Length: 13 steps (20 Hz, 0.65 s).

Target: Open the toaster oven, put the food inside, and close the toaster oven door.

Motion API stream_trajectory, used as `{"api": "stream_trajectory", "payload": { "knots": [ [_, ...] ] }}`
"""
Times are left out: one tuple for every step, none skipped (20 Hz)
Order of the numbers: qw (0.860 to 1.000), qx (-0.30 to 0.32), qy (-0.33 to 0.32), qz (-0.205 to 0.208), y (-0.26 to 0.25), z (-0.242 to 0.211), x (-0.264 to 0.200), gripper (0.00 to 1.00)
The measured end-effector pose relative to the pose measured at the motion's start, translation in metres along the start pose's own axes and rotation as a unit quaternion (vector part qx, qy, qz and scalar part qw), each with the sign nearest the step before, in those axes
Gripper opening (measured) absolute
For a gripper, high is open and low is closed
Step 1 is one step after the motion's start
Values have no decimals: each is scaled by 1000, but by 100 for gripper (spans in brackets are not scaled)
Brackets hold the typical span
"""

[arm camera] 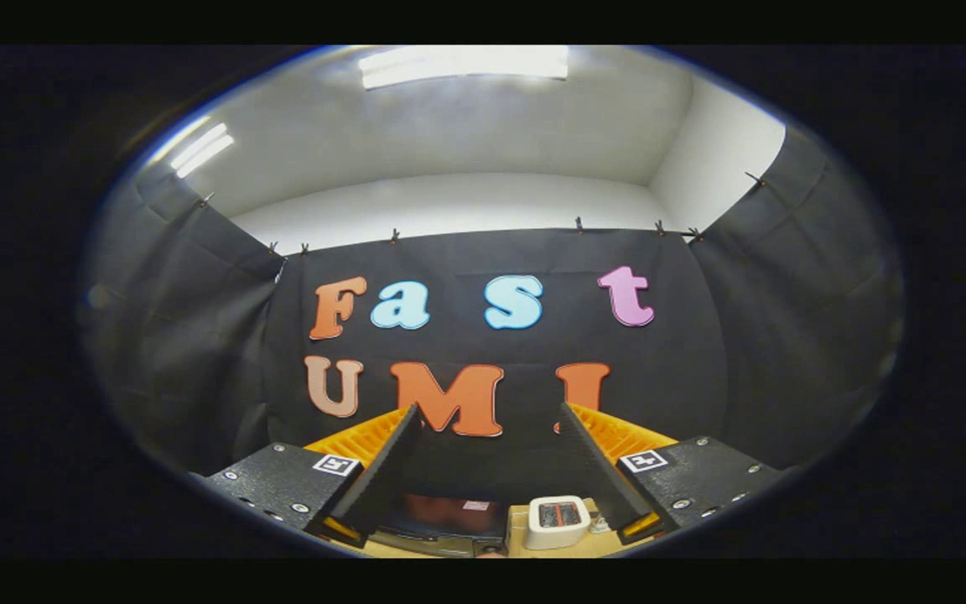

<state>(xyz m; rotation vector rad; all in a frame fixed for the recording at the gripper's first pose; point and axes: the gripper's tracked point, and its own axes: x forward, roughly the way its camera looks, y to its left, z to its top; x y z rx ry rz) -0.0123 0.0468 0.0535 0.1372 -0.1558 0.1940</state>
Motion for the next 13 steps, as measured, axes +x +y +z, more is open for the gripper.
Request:
{"api": "stream_trajectory", "payload": {
  "knots": [
    [1000, 1, -2, 2, 2, 1, -1, 97],
    [1000, 0, -6, 3, 3, 2, 0, 97],
    [1000, -2, -11, 5, 5, 3, 0, 97],
    [1000, -4, -16, 6, 5, 5, -1, 97],
    [1000, -7, -21, 8, 7, 7, 0, 97],
    [1000, -11, -26, 7, 9, 10, 0, 97],
    [999, -15, -29, 5, 8, 10, 1, 97],
    [999, -17, -29, 4, 9, 10, 0, 97],
    [999, -17, -28, 5, 10, 9, 0, 97],
    [999, -16, -27, 8, 13, 9, 0, 97],
    [1000, -15, -24, 9, 14, 8, 1, 97],
    [1000, -13, -21, 11, 15, 5, 2, 97],
    [1000, -12, -19, 9, 14, 5, 2, 97]
  ]
}}
